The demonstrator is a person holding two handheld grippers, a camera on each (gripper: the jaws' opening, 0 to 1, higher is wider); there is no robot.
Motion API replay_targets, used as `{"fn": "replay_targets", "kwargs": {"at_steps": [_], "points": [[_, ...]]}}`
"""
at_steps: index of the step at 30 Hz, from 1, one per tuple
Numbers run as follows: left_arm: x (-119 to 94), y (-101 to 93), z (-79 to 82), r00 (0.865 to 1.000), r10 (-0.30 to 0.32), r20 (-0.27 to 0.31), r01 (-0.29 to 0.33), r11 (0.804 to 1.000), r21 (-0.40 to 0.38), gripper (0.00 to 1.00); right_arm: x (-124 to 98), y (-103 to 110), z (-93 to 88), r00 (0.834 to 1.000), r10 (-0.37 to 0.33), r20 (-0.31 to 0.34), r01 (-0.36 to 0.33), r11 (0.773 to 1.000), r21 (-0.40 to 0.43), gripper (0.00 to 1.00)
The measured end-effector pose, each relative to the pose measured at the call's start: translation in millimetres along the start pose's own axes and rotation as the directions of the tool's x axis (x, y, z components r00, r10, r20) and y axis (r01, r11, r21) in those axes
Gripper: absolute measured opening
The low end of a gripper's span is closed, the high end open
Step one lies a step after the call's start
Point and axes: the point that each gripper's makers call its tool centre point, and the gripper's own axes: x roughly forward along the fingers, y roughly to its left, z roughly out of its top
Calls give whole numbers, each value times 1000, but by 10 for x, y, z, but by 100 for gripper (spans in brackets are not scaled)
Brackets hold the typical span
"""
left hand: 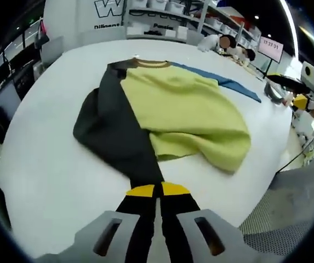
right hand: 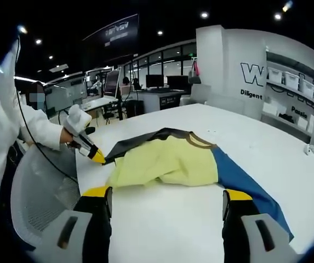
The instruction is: Fold the garment on the visible template until the final outline fits inside the template.
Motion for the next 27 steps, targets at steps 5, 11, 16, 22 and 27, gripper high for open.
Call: {"fn": "replay_targets", "kwargs": {"at_steps": [5, 11, 16, 22, 27], "points": [[-85, 43, 79, 1000, -8, 29, 8, 1000, -9, 0, -23, -16, -15, 1000, -4, 0, 4, 1000, 5, 84], [-257, 202, 203, 999, 3, 47, -4, 1000, 9, 0, -28, -20, -29, 1000, -7, -2, 7, 1000, 7, 84], [-420, 436, 363, 997, 46, 58, -50, 996, 77, 0, -21, -19, -34, 1000, -5, -5, 5, 1000, 6, 83], [-549, 673, 493, 992, 107, 66, -115, 982, 148, 0, -11, -18, -32, 1000, -3, -8, 3, 1000, 6, 83], [-781, 1071, 757, 980, 173, 98, -188, 966, 178, 0, -3, -15, -29, 1000, -2, -11, 2, 1000, 4, 83]]}}
